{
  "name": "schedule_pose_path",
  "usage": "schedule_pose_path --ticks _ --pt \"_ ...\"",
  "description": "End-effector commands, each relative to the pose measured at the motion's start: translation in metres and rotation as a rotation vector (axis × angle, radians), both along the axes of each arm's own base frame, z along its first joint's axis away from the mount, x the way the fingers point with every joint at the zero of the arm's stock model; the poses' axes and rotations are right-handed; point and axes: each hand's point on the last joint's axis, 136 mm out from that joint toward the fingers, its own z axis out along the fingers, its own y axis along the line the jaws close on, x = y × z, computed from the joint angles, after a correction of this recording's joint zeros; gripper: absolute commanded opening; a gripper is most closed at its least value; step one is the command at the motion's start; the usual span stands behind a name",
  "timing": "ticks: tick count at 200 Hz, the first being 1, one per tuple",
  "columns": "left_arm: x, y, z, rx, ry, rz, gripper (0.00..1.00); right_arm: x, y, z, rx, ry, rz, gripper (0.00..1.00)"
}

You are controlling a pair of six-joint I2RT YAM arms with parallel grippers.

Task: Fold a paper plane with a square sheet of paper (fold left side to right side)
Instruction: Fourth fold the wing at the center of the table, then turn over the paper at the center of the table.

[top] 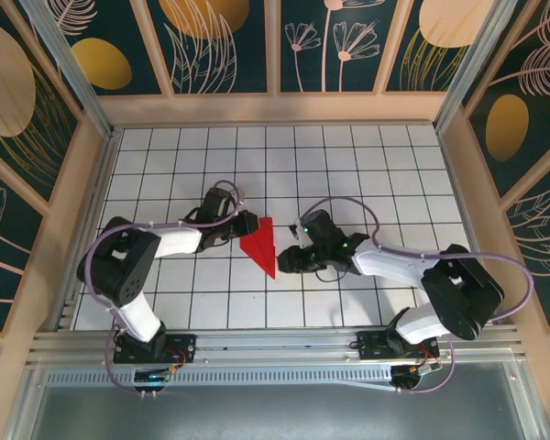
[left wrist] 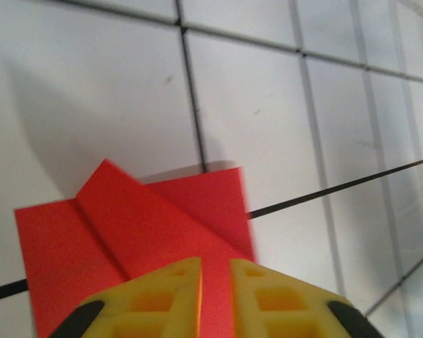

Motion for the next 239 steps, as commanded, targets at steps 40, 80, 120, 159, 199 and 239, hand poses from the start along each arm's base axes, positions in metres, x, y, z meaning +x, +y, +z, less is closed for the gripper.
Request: schedule_pose_path --ticks 40,80,120,159,199,239 --pt "0.0 0.034 0.067 0.034 -0.2 0.119 0.38 0.042 0.013 0.014 0.046 -0.199 -0.02 0.58" --pt "-0.02 0.068 0.079 0.075 -0.277 0.214 0.41 0.064 0.03 -0.002 -0.003 -0.231 0.021 0.53" --pt "-0.038 0.094 0.087 0.088 -0.337 0.287 0.48 0.077 0.048 -0.012 -0.001 -0.23 0.064 0.47" --pt "-0.047 0.104 0.092 0.09 -0.367 0.315 0.46 0.084 0.055 -0.022 -0.006 -0.2 0.066 0.4" --pt "-0.047 0.103 0.105 0.066 -0.398 0.309 0.46 0.085 0.055 -0.009 0.025 -0.216 0.062 0.11" --pt "-0.053 0.066 0.139 -0.15 -0.471 0.164 0.53 0.09 0.038 0.034 0.083 -0.31 0.029 0.0"
